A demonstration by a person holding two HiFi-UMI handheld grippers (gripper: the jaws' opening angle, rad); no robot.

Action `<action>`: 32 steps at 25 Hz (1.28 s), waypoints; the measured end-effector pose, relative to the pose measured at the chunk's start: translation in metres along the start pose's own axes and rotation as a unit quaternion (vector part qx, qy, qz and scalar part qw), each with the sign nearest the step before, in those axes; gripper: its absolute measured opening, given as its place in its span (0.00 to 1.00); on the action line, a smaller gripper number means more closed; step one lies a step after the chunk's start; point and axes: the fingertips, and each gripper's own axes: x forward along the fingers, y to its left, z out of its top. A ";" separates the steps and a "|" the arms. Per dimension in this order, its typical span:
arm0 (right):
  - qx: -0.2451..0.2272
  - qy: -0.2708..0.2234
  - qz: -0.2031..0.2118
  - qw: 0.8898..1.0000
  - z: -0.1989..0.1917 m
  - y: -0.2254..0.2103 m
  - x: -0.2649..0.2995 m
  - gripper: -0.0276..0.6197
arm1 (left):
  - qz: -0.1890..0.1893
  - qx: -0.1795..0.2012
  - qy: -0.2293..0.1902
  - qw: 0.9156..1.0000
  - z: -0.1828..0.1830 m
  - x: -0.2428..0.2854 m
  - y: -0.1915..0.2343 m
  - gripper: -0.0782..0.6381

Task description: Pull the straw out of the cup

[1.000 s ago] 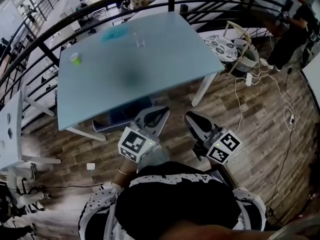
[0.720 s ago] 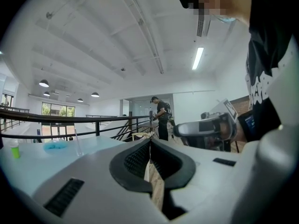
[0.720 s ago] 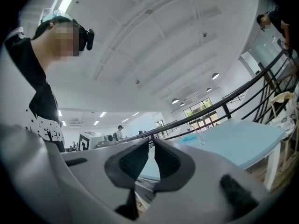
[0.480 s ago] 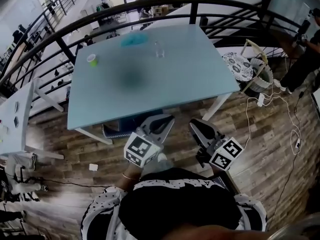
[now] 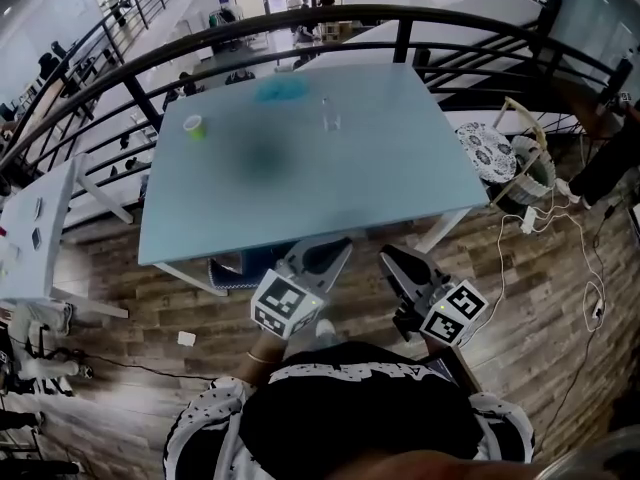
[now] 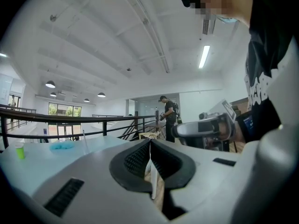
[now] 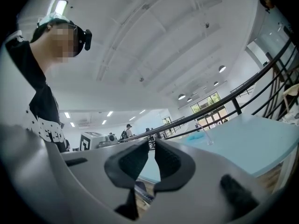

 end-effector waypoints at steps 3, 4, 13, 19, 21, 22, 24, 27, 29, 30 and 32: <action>0.004 0.004 0.004 1.000 0.001 -0.008 0.005 0.09 | 0.003 -0.002 -0.001 1.000 0.000 0.006 0.007 0.12; 0.004 0.005 0.005 1.000 0.001 -0.010 0.008 0.09 | 0.004 -0.002 -0.002 1.000 0.000 0.008 0.010 0.12; -0.005 0.013 0.011 1.000 0.014 -0.027 0.029 0.09 | 0.011 -0.002 -0.010 1.000 0.010 0.020 0.035 0.12; -0.013 0.018 0.014 1.000 0.020 -0.034 0.040 0.09 | 0.023 -0.005 -0.015 1.000 0.011 0.022 0.053 0.12; -0.015 0.020 0.015 1.000 0.021 -0.035 0.043 0.09 | 0.026 -0.006 -0.018 0.999 0.012 0.021 0.057 0.12; -0.016 0.020 0.016 1.000 0.021 -0.035 0.045 0.09 | 0.026 -0.005 -0.019 0.999 0.012 0.021 0.060 0.12; -0.018 0.020 0.016 1.000 0.023 -0.037 0.052 0.09 | 0.027 -0.005 -0.021 0.999 0.014 0.022 0.068 0.12; -0.021 0.021 0.013 0.999 0.028 -0.043 0.060 0.09 | 0.025 -0.006 -0.024 0.999 0.016 0.025 0.078 0.12; -0.025 0.022 0.009 0.999 0.031 -0.048 0.062 0.09 | 0.022 -0.007 -0.029 0.999 0.018 0.029 0.082 0.12; -0.027 0.022 0.007 0.999 0.032 -0.050 0.063 0.09 | 0.021 -0.007 -0.032 0.999 0.019 0.030 0.083 0.12; -0.029 0.023 0.004 0.999 0.033 -0.056 0.067 0.09 | 0.021 -0.007 -0.035 0.999 0.020 0.033 0.089 0.12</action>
